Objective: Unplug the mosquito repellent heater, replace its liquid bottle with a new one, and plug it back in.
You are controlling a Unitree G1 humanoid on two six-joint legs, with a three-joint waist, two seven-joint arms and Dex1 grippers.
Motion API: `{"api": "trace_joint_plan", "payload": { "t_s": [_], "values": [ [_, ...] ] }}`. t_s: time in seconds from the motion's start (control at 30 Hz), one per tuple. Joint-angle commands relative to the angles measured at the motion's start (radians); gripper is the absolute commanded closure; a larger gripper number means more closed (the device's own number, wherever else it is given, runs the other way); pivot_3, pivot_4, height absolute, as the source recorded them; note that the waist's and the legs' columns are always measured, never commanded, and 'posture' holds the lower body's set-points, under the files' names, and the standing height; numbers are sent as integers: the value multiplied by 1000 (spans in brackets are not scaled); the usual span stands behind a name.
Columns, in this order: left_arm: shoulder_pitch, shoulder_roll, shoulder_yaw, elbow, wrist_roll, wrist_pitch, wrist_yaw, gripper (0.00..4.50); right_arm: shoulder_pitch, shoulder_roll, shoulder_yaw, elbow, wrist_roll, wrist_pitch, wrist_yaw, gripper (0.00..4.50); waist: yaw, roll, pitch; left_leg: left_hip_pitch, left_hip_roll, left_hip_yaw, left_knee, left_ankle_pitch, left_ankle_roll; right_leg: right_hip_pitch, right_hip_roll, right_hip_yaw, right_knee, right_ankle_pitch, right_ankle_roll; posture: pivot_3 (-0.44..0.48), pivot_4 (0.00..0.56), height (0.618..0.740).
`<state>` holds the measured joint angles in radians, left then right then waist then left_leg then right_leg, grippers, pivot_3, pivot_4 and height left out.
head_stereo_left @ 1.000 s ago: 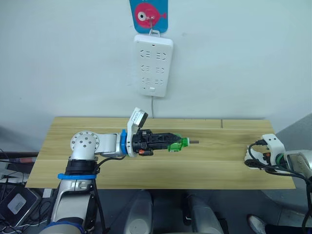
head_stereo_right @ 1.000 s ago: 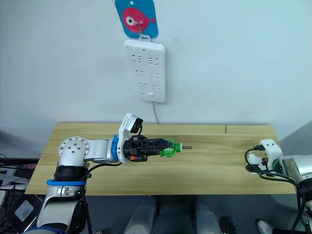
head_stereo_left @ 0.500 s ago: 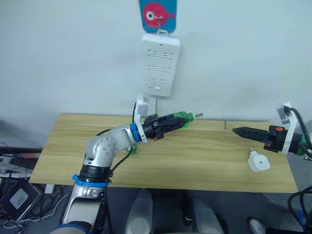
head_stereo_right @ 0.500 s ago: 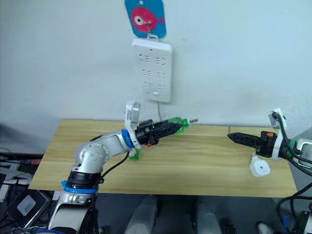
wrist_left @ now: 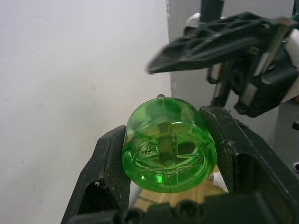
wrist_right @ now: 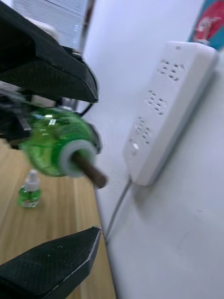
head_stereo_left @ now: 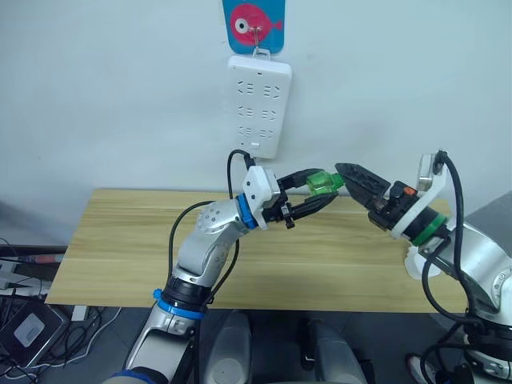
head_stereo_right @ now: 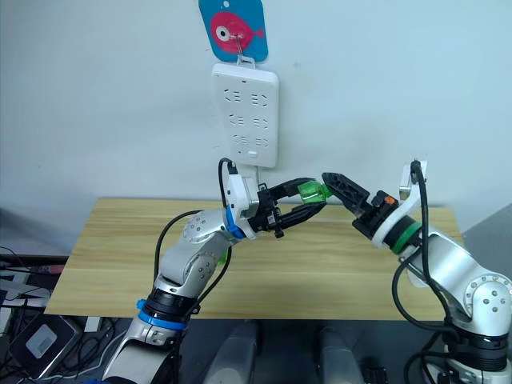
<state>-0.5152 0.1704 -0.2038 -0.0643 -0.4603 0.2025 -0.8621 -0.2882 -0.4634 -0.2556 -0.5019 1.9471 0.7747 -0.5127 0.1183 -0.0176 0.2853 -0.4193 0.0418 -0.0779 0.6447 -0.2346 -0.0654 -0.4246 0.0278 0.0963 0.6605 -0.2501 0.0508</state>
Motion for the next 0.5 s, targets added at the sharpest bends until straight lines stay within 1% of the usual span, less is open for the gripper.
{"api": "trace_joint_plan", "payload": {
  "t_s": [0.03, 0.17, 0.2, 0.23, 0.27, 0.37, 0.43, 0.5],
  "values": [
    [5, -9, -6, -57, -6, -11, -11, 2243, -16, 16, 27, -63, 25, -84, -59, 84, -2, 0, 0, 0, 0, 0, 0, 0, 0, 0, 0, 0, 0, 0, 0, 251, 281, 740],
    [10, -11, -13, -57, -1, -15, -14, 2243, -8, 32, 61, -93, 25, -125, -76, 84, -10, 0, 0, 0, 0, 0, -1, 0, 0, 0, 0, 0, 0, 0, -1, 250, 282, 740],
    [9, -13, -13, -58, -1, -15, -13, 2243, -2, 37, 67, -102, 25, -133, -78, 437, -12, 0, 0, 0, 0, 0, -1, 0, 0, 0, 0, 0, 0, 0, -1, 250, 282, 740],
    [8, -15, -13, -59, -2, -13, -11, 2243, 4, 42, 72, -110, 25, -140, -79, 626, -13, 0, 0, 0, 1, -1, -1, 0, 0, 0, 0, -1, 0, 0, -1, 250, 282, 740],
    [8, -16, -14, -59, -1, -14, -11, 2243, 9, 44, 76, -118, 25, -146, -79, 962, -13, 0, 0, 0, 1, -1, -1, 0, 0, 0, 0, -1, 0, -1, -1, 250, 282, 740],
    [9, -20, -15, -60, 3, -17, -9, 2243, 17, 50, 87, -134, 25, -158, -75, 1999, -14, 0, 0, 0, 1, -1, -1, 0, 0, 0, 1, -1, 1, -1, -2, 250, 282, 740],
    [11, -24, -17, -65, 5, -16, -7, 2243, 21, 53, 95, -143, 25, -161, -67, 2818, -15, 0, 0, 0, 1, -1, -1, 0, 0, 0, 1, -1, 1, -1, -2, 250, 282, 740],
    [14, -27, -20, -69, 6, -16, -4, 2243, 32, 50, 104, -151, 25, -162, -58, 3504, -15, 0, 0, 0, 1, -1, -1, 0, 0, 0, 1, 0, 1, -1, -2, 250, 282, 740]
  ]
}}
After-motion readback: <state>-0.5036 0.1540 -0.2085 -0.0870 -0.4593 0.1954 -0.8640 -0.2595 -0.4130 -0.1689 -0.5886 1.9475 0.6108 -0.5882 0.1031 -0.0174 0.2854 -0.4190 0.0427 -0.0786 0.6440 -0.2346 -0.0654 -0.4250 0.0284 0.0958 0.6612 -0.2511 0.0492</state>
